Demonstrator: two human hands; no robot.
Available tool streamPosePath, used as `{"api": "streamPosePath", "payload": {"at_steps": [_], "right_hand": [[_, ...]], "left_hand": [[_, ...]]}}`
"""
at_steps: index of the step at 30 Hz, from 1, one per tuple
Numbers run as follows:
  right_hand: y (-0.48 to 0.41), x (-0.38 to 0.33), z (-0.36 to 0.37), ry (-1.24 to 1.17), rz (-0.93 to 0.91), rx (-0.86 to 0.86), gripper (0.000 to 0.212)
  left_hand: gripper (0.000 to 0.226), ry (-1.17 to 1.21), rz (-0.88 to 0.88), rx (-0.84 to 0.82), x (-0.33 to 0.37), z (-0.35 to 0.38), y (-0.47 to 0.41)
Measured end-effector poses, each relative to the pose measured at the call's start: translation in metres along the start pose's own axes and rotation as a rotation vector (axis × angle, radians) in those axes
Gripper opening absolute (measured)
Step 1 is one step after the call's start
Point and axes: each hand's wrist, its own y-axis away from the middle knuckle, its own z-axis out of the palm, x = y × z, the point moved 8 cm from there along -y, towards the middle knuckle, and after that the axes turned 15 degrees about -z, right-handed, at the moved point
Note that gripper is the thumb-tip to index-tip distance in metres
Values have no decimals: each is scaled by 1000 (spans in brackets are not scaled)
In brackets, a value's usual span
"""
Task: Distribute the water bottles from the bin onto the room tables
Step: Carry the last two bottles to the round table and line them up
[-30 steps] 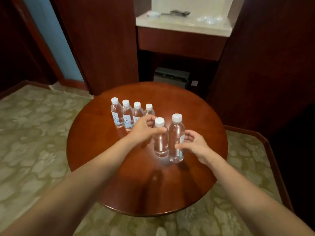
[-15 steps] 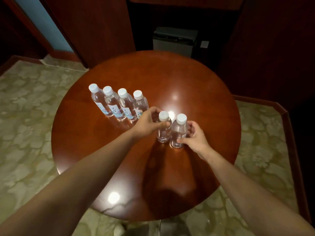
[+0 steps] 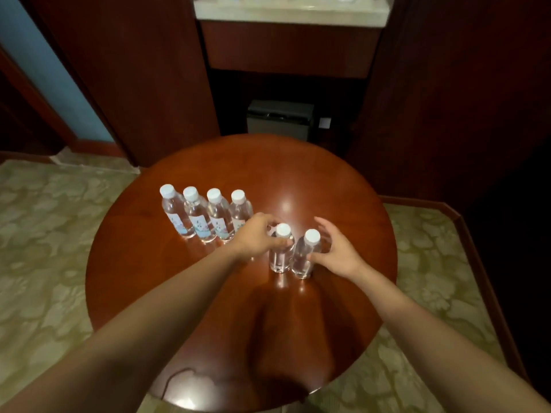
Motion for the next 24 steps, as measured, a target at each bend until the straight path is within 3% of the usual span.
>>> {"api": "streamPosePath", "payload": {"at_steps": [3, 5, 8, 13, 18, 24], "right_hand": [[-7, -28, -9, 145, -72, -78, 70], [-11, -39, -7, 397, -117, -210, 57], [-11, -44, -2, 680, -116, -365, 54], [-12, -50, -2, 813, -155, -394, 50], [-17, -48, -11, 876, -190, -353, 10], [-18, -36, -29, 870, -87, -224, 34]], "left_hand": [[50, -90, -32, 54, 14, -5, 6], [51, -158, -71, 61, 15, -3, 9], [51, -187, -95, 94, 14, 0, 14], [51, -246, -111, 192, 18, -1, 14], [36, -371, -69, 158, 26, 4, 16], [46, -509, 63, 49, 31, 3, 24]]}}
